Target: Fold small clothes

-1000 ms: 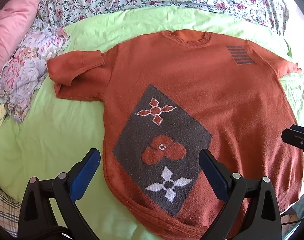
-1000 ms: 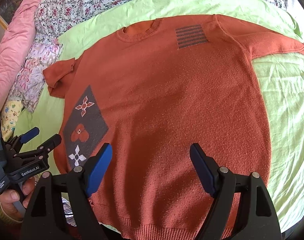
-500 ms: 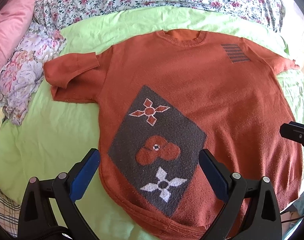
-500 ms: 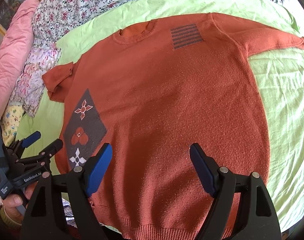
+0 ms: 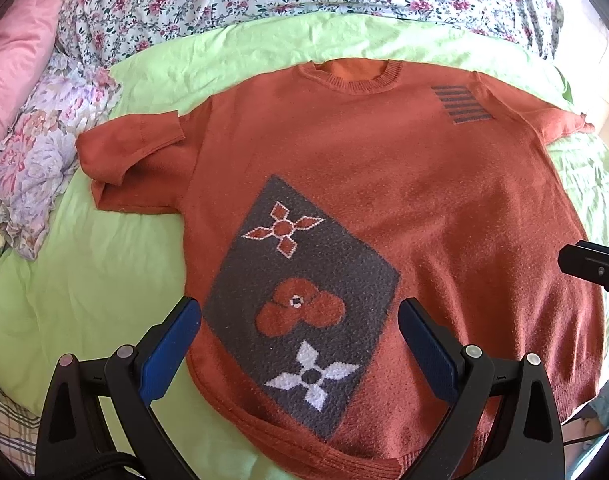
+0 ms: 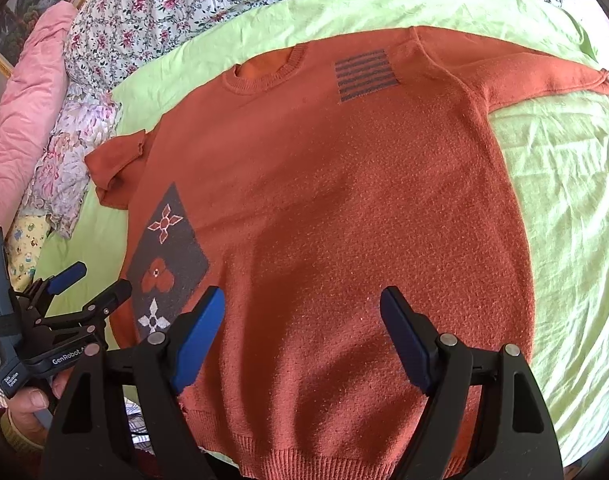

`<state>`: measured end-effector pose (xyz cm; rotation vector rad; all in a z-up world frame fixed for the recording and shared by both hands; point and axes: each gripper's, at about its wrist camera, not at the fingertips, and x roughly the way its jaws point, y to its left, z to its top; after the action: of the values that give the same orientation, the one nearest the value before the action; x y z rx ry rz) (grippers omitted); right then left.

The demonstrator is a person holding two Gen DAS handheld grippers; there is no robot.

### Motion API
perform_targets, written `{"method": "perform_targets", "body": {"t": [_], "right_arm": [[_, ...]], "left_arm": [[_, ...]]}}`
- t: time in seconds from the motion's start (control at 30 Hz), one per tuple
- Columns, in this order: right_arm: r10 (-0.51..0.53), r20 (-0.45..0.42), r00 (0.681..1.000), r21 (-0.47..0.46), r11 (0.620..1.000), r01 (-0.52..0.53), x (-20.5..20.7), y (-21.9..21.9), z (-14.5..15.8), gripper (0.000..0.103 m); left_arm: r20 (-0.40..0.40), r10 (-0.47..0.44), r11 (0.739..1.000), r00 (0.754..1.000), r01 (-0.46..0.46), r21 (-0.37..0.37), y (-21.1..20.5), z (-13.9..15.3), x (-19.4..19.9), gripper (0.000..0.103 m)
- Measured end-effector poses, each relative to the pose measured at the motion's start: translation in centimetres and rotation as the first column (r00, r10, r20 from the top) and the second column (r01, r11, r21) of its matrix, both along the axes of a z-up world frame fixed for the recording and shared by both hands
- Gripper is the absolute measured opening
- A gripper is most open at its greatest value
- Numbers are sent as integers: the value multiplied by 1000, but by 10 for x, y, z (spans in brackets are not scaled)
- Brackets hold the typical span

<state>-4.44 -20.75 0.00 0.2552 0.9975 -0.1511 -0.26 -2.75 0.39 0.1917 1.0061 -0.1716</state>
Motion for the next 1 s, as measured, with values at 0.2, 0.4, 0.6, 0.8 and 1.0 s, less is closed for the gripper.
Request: {"method": "perform_targets", "body": {"t": [0.2, 0.4, 0.6, 0.8, 1.0], "right_arm": [[-9, 1, 1000, -14, 1000, 9, 1, -6, -1, 80], [-10, 0, 1000, -8, 1000, 10, 4, -12, -1, 80], [-24, -5, 1000, 1, 1000, 24, 9, -21, -2, 80], [-60, 29, 998, 3, 998, 60, 12, -38, 9, 80], [-128, 80, 989, 7, 992, 127, 12, -79, 23, 80]], "left_arm": [[-31, -10, 1000, 999, 10, -2, -5, -5, 6, 99], [-30, -27, 1000, 999, 27, 1, -13, -5, 12, 99], [-52, -40, 999, 998, 40, -2, -22, -9, 23, 99], [-52, -38, 999, 998, 37, -26, -29, -6, 38, 99], [-63, -33, 999, 997, 31, -29, -37, -8, 67, 99]]}}
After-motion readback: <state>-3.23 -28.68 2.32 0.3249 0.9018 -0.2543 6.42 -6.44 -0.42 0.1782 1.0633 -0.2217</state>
